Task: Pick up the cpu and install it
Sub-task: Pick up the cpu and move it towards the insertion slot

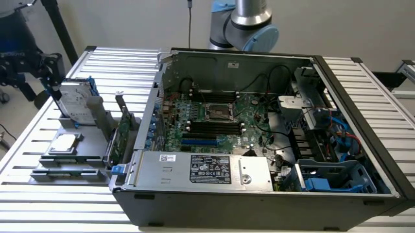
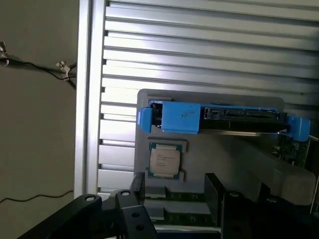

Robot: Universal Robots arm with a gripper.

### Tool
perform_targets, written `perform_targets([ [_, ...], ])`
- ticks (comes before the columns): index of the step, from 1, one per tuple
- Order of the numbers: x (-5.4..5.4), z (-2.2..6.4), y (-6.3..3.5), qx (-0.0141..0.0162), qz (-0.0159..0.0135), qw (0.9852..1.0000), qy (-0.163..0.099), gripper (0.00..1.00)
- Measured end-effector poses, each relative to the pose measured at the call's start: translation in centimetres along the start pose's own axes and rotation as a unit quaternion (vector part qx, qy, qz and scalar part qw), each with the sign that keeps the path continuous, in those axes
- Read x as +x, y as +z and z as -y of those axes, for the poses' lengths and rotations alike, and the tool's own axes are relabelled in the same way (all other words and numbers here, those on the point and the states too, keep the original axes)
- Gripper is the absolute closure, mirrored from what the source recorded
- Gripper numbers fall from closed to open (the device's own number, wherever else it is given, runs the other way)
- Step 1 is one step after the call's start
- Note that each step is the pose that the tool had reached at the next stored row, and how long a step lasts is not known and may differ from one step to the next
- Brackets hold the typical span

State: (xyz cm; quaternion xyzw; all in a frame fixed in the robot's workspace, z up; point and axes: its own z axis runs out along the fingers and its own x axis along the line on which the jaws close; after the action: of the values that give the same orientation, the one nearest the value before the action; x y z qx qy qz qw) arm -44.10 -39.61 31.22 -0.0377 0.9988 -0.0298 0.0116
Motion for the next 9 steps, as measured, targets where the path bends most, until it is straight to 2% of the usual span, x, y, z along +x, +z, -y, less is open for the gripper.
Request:
perform_targets([
  [7,0.0,-0.16,1.27,-0.0001,-0.0005,1.0,0.0,0.4],
  [9,0.0,-0.18,1.58,-0.0002,-0.0025,1.0,0.0,0.4],
])
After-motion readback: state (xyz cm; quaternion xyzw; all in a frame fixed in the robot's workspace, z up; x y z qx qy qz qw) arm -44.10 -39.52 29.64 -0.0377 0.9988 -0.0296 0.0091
